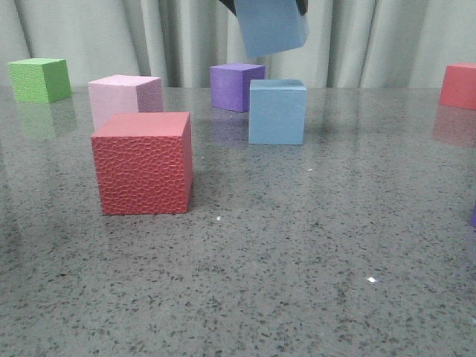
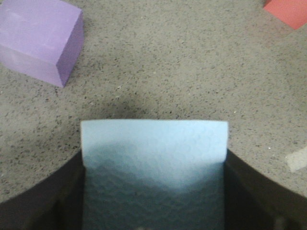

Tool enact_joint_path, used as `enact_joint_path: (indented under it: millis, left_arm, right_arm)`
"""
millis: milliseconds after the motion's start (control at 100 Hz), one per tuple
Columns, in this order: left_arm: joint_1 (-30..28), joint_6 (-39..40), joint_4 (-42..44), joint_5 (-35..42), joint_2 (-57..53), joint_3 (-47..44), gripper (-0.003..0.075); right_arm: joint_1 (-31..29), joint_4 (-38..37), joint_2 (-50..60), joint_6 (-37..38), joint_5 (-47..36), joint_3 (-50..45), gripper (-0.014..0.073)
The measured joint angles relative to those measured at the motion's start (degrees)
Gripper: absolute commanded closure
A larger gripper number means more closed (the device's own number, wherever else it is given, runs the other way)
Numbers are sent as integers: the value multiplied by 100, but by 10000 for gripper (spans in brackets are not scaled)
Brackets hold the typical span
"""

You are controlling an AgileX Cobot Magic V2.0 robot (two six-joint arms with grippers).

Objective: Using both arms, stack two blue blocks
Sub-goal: 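Lower the held cube onto the placed light-blue cube with the left gripper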

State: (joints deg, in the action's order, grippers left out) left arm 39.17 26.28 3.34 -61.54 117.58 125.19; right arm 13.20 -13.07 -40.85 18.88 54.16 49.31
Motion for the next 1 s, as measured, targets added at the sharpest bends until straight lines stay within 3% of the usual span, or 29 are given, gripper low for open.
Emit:
enact_joint_path:
  millis: [240, 1000]
  left_arm:
    - [260, 361, 606, -80, 0, 0, 550]
    - [316, 636, 806, -109, 167, 13, 550]
  right_arm:
    - [0, 4, 0, 0, 0, 0, 14]
    - [0, 4, 0, 0, 0, 0, 14]
